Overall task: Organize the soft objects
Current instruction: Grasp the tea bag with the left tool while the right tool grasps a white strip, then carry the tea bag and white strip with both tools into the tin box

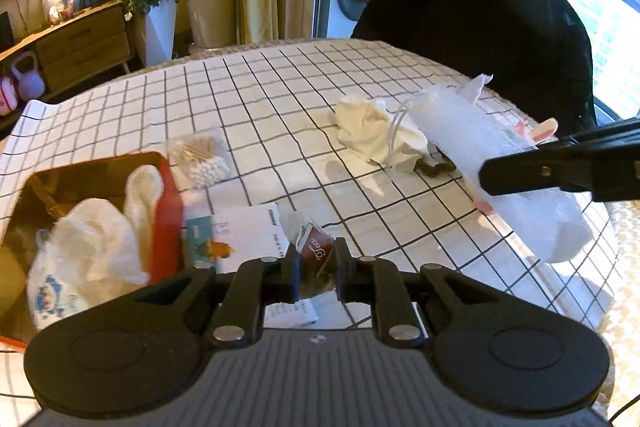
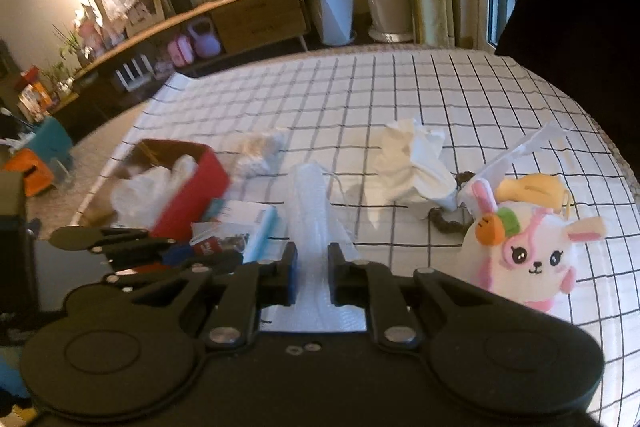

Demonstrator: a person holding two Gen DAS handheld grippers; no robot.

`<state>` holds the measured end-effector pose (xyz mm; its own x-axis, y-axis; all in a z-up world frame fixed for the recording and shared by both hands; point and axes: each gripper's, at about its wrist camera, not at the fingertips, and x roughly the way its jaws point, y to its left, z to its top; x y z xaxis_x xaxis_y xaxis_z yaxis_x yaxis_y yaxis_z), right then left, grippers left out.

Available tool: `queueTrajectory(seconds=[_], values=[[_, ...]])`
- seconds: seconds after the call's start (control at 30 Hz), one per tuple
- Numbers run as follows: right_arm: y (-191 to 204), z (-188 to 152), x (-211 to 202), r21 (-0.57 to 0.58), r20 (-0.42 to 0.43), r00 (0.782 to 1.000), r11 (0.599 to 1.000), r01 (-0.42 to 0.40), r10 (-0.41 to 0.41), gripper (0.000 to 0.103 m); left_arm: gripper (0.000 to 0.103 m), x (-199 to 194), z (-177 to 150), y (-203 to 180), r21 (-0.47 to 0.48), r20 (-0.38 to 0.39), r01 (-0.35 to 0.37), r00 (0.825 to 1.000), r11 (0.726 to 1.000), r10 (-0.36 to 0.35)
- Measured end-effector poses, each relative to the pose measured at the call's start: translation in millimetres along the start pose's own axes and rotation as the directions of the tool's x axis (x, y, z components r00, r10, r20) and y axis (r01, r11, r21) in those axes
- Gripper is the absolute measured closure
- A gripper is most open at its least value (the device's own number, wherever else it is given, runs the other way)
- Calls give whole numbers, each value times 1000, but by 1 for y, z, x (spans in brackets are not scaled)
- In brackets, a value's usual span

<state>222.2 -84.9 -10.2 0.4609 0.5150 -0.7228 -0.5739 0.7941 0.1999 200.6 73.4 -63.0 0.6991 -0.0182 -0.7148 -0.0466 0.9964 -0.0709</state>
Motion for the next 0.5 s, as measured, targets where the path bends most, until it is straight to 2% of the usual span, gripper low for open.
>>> queueTrajectory(seconds=[0.3,0.5], values=[[38,2,-34,-1,55,996,997,-71,71,90,88,-57,12,28,-3,35,-27,999,1000,27],[71,9,-39,-12,72,988,991,-135,136,90,88,-84,18,53,-27,61,-43,997,999,44]])
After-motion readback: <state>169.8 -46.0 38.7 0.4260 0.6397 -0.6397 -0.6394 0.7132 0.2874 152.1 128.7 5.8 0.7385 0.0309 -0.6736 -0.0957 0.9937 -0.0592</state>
